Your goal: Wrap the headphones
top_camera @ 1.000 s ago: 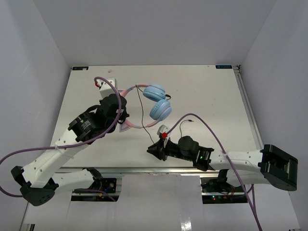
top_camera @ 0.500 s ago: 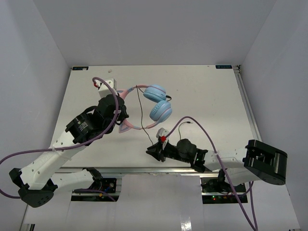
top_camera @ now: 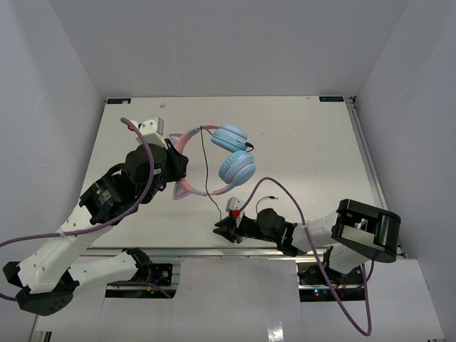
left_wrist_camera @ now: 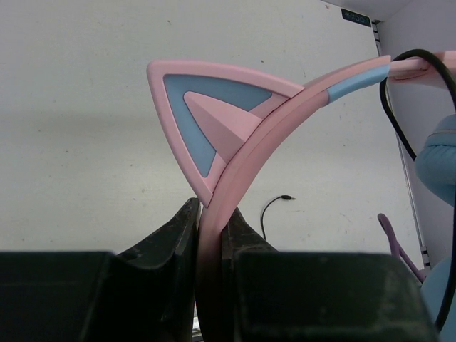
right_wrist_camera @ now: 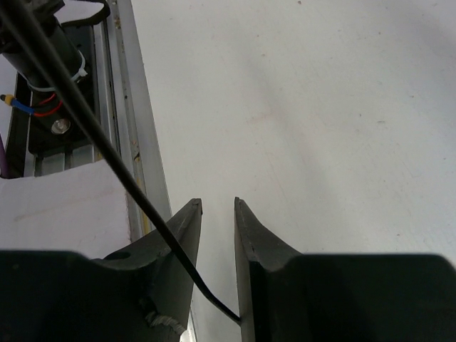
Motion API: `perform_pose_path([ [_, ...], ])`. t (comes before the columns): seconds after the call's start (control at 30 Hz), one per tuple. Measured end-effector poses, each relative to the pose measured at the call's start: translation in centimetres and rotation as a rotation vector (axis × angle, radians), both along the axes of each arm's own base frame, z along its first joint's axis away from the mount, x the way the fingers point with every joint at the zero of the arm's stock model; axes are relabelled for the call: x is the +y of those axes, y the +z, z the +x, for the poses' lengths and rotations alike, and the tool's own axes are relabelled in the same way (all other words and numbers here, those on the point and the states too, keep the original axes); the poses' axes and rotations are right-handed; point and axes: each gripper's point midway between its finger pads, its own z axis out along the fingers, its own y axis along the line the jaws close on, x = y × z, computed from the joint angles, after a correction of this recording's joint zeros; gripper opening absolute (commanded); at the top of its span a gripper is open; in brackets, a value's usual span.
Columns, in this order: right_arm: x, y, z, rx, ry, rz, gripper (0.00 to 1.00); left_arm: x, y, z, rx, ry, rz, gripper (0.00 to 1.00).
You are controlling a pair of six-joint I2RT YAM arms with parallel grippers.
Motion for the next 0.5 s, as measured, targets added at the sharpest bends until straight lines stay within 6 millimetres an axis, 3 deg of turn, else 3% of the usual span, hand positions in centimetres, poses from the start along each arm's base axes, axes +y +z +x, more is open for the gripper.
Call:
perform_pose_path([
  [0.27,0.1,-2.6,0.6,0.027,0.0,-0.034,0.3,-0.1,0.8,-0.7,-0.012,-0.033,-0.033,0.0],
  [0.37,0.0,-3.6,1.1,0.05,-0.007,-0.043,0.12,-0.4,1.1,-0.9,-0.019,-0.052,-0.05,0.0],
  [0.5,-0.1,-4.5,1.8,0.085,-0.02,-0.04,0.08,-1.0,1.5,-1.4,-0.021,-0.098,-0.07,0.0],
])
